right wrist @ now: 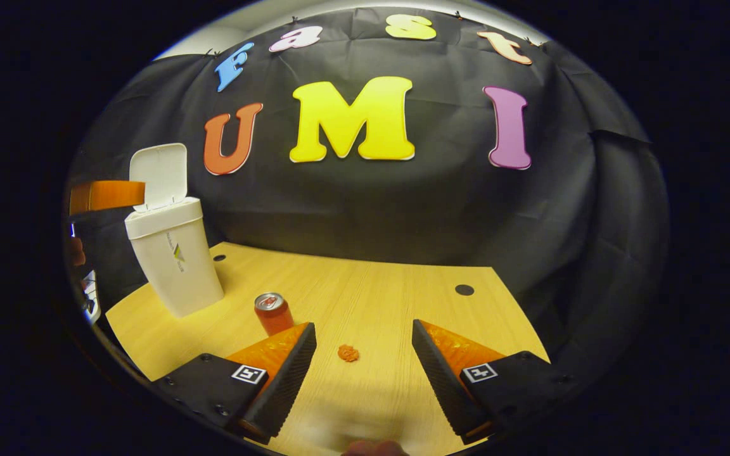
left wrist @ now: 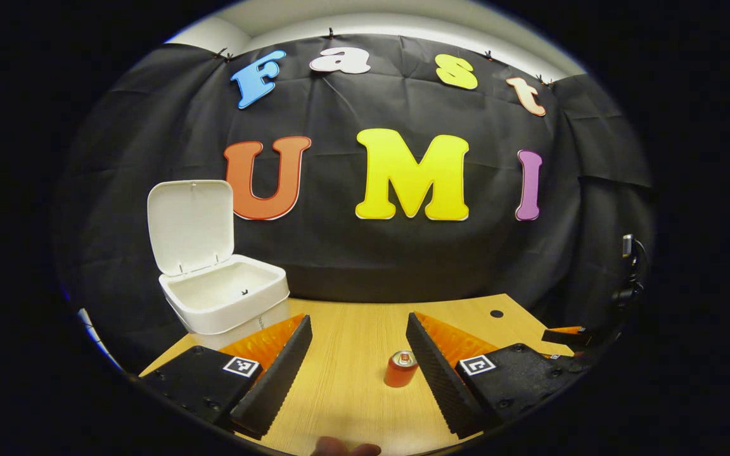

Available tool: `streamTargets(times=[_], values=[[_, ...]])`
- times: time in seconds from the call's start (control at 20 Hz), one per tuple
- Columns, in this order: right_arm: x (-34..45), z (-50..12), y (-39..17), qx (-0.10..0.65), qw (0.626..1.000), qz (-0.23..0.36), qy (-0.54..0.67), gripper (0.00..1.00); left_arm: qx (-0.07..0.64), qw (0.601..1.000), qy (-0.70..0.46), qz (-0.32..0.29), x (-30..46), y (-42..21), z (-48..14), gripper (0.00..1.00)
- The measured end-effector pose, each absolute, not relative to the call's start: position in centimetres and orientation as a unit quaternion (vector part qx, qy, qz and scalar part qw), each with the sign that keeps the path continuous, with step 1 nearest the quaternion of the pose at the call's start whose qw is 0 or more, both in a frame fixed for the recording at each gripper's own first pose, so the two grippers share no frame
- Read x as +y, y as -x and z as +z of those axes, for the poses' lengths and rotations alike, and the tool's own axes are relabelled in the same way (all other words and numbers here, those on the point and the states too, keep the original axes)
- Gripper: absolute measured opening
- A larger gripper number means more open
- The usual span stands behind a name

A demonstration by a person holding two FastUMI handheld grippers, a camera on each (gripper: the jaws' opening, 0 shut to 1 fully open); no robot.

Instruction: Press the lid of the desktop garbage bin to open it, pick up the crumpled paper on the desktop and throw it into the bin, then pick up the pop can on the desktop and drop it into the bin, and finally close the garbage bin lid.

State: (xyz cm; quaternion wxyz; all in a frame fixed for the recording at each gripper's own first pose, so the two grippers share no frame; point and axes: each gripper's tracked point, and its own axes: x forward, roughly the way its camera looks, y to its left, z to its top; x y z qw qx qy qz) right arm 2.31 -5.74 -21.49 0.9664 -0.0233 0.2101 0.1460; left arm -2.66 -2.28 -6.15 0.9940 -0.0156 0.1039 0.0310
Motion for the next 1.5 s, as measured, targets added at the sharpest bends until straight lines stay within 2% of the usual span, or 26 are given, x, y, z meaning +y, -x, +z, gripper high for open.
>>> streamTargets(times=[0.4, 0.8, 1.25, 1.3, 1.4, 1.5], values=[[-3.3, -29.6, -5.8, 0.276, 0.938, 0.2, 0.059, 0.96, 0.142, 0.988, 0.006, 0.06, -1.7, 5.7, -8.2, 0.99], [-1.6, -37.0, -8.9, 0.342, 0.911, 0.215, 0.082, 0.97, 0.164, 0.979, 0.0, 0.123, 0.5, 8.4, -8.9, 0.99], [-0.1, -41.0, -9.6, 0.367, 0.895, 0.236, 0.094, 0.96, 0.175, 0.967, 0.003, 0.187, 2.5, 11.2, -9.2, 0.99], [0.0, -41.0, -9.6, 0.368, 0.894, 0.238, 0.089, 0.87, 0.174, 0.966, 0.003, 0.192, 2.6, 11.3, -9.2, 0.99], [0.2, -41.1, -9.5, 0.372, 0.894, 0.239, 0.078, 0.8, 0.174, 0.965, 0.004, 0.196, 2.5, 11.3, -9.0, 0.99], [0.3, -41.2, -9.6, 0.372, 0.894, 0.238, 0.078, 0.79, 0.171, 0.966, 0.002, 0.195, 2.4, 11.3, -8.8, 0.99]])
